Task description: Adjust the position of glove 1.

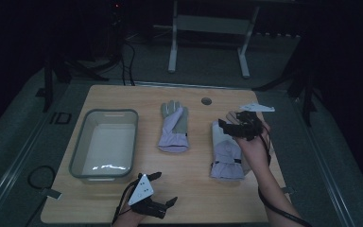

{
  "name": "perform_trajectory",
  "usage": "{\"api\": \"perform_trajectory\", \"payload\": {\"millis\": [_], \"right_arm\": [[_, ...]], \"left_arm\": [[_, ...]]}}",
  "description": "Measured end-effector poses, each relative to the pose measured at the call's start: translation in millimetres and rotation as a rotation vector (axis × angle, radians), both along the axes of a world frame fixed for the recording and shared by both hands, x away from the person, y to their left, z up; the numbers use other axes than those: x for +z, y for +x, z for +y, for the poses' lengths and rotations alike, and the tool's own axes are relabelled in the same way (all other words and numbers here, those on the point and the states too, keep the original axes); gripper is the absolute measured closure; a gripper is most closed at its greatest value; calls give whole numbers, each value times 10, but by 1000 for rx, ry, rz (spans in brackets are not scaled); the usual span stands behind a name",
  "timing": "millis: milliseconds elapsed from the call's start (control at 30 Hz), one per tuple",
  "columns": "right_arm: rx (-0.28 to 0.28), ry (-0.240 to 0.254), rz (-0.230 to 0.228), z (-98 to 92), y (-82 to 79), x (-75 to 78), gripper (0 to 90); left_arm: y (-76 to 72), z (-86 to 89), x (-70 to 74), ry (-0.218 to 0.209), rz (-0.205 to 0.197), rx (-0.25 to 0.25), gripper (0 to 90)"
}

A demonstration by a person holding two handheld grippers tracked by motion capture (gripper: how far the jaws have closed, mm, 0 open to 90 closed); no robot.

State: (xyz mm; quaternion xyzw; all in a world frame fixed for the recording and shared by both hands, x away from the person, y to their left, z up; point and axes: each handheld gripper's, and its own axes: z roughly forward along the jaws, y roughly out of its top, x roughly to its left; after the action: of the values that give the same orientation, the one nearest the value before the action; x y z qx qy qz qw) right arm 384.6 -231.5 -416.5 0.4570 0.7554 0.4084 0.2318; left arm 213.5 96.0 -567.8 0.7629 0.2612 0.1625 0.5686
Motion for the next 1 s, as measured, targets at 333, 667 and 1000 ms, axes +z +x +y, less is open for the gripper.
{"api": "perform_trajectory", "payload": {"millis": [333, 667, 1000], "right_arm": [[73, -28, 10, 513, 216, 76, 213], [128, -65, 33, 980, 415, 6, 224], [162, -105, 74, 1374, 571, -124, 229]], "left_arm": [[1, 0, 1, 0, 3, -6, 17], [-6, -4, 1, 5, -2, -14, 17], [-15, -7, 1, 9, -13, -16, 17]]}}
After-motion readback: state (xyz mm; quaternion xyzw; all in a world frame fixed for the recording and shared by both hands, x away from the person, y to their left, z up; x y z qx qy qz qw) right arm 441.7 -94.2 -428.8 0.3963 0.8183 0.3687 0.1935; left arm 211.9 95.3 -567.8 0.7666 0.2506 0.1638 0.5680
